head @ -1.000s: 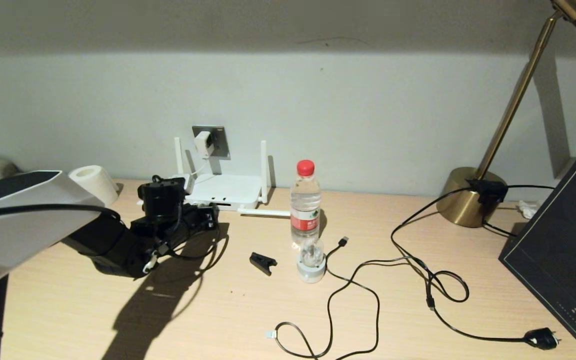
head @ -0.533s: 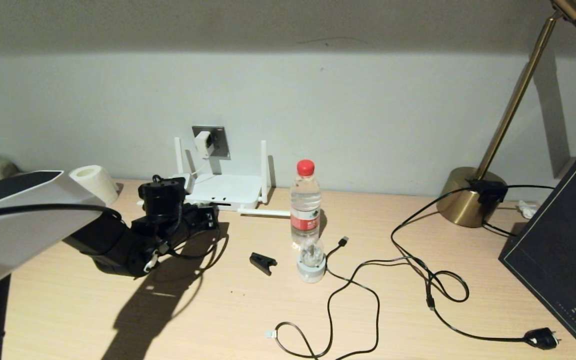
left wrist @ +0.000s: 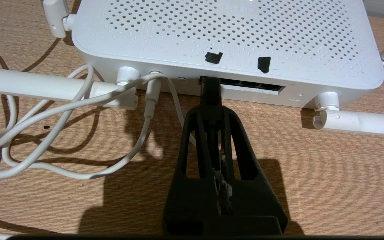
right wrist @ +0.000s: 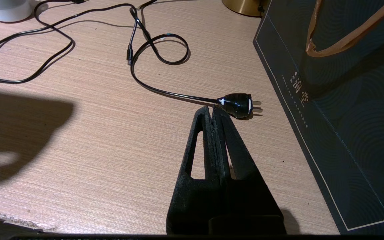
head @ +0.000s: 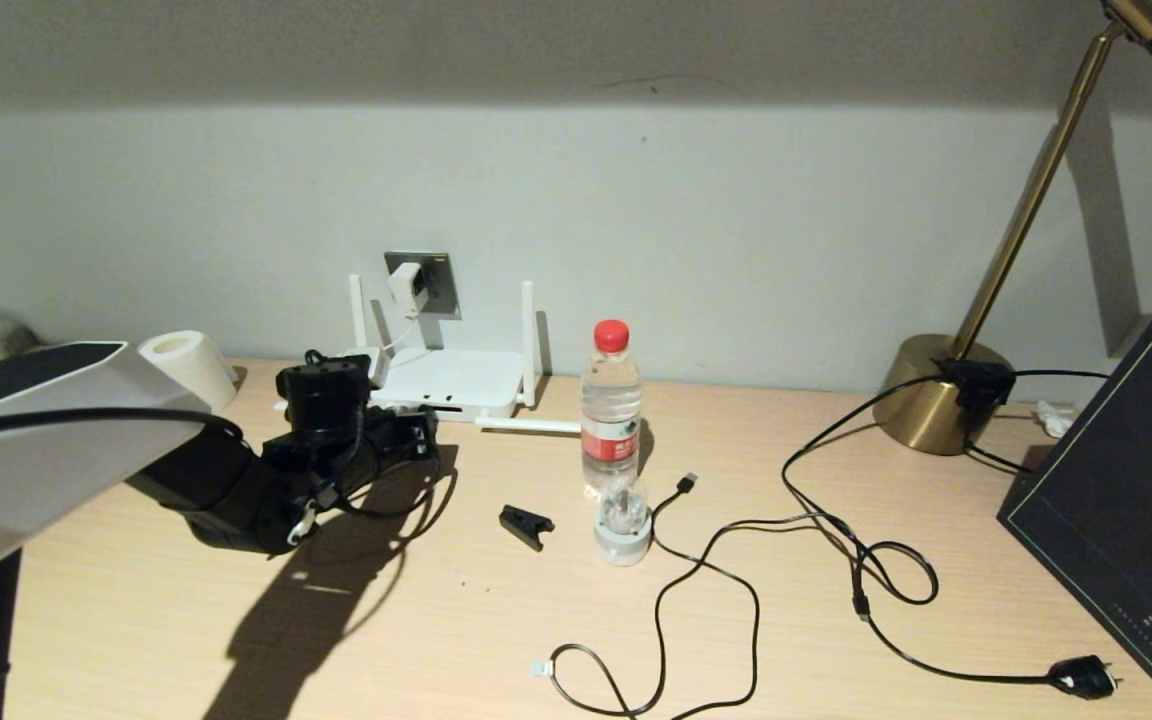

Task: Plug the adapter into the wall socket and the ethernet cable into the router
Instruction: Plug cable into router interface

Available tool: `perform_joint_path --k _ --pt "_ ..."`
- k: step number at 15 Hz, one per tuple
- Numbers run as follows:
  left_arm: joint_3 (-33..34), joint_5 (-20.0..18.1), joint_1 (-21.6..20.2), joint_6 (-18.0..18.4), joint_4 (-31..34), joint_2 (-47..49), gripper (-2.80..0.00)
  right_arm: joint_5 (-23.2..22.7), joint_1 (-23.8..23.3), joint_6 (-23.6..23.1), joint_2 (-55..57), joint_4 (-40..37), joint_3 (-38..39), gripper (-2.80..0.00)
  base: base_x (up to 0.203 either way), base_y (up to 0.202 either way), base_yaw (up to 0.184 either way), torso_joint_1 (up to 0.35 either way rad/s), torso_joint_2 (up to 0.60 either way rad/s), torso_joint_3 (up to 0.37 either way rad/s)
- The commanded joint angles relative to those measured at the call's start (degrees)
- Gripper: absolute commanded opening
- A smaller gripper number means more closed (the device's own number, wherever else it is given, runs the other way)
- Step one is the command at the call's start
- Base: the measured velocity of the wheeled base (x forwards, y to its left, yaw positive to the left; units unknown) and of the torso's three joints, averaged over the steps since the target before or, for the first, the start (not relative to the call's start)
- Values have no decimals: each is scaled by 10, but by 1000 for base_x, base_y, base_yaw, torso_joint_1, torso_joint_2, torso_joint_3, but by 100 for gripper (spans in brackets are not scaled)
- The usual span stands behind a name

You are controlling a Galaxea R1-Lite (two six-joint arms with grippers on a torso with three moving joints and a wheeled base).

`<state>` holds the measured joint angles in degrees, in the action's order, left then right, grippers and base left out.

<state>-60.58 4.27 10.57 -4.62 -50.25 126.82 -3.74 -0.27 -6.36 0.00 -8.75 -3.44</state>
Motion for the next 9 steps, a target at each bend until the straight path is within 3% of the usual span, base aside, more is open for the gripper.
perform_joint_path --k 1,9 --pt "-5 0 -1 -1 -3 5 -280 0 0 -1 1 0 0 -280 0 0 0 0 0 0" --pt "-18 0 -1 0 -1 13 -280 0 0 -1 1 0 0 -280 0 0 0 0 0 0"
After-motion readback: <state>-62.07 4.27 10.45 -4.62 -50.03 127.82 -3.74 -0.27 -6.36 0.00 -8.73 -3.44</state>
